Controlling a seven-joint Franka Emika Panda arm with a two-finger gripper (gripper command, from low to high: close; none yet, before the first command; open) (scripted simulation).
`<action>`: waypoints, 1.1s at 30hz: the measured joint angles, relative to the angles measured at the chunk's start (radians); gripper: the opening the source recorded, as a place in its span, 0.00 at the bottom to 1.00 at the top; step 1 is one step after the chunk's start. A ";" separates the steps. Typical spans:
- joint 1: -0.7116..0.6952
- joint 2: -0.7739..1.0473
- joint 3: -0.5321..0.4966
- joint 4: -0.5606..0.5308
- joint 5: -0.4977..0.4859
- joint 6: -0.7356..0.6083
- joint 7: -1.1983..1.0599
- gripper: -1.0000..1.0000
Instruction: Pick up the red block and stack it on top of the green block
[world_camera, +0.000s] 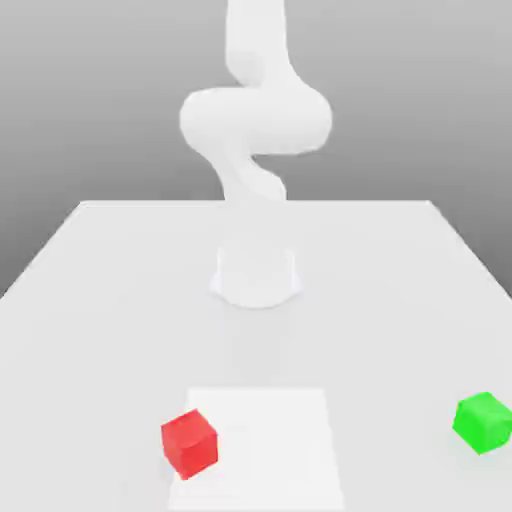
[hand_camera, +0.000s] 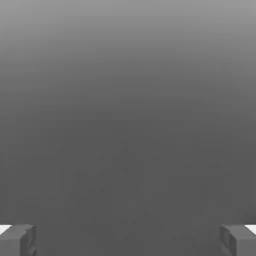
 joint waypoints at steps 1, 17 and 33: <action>0.012 0.039 -0.019 -0.013 0.003 0.018 -0.038 0.50; 0.111 0.623 -0.225 -0.209 0.093 0.289 -0.636 0.50; -0.004 1.036 -0.125 -0.248 0.215 0.553 -0.925 0.00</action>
